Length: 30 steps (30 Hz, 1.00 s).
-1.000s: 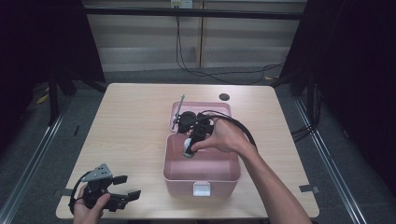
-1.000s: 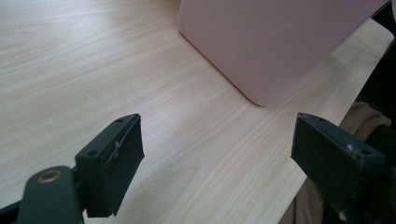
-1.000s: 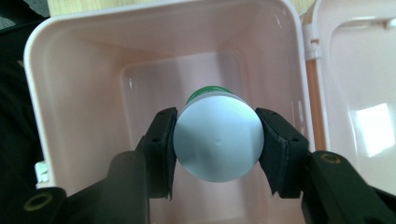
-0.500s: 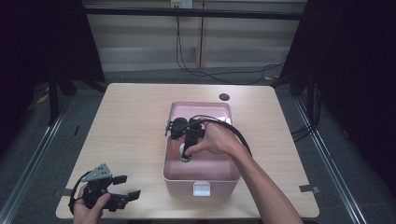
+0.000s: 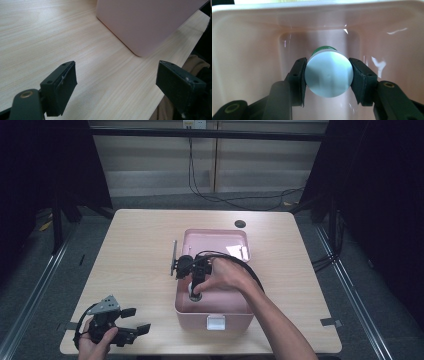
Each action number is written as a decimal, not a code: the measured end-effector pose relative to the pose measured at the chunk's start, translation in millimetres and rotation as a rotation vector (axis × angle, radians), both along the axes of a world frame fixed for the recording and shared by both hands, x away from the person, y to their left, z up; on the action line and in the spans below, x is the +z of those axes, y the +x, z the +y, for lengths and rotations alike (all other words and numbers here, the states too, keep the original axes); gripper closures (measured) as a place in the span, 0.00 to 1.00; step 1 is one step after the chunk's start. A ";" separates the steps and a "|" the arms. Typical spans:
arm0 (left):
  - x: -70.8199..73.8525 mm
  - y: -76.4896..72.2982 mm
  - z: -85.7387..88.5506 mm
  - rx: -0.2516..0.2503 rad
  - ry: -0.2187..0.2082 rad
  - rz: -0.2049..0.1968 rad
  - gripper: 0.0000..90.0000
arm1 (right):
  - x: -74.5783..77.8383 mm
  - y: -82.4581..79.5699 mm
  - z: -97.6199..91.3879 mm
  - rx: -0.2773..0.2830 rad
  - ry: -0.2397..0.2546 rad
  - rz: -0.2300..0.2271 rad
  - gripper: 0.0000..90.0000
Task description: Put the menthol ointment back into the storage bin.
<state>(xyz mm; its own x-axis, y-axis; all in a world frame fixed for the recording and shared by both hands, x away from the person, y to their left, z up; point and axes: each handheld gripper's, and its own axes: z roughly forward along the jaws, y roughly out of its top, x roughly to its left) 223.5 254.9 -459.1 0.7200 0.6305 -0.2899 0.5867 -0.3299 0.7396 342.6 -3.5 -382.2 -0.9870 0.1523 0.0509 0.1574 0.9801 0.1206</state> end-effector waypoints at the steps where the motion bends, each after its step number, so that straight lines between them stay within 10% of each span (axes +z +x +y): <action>1: 0.2 0.0 0.1 -0.001 0.000 0.000 0.18 | -1.2 0.0 0.9 0.002 0.000 0.002 0.57; 30: 0.8 -0.1 0.6 0.007 -0.002 0.001 0.18 | -39.6 -1.2 10.4 0.032 0.026 0.017 0.57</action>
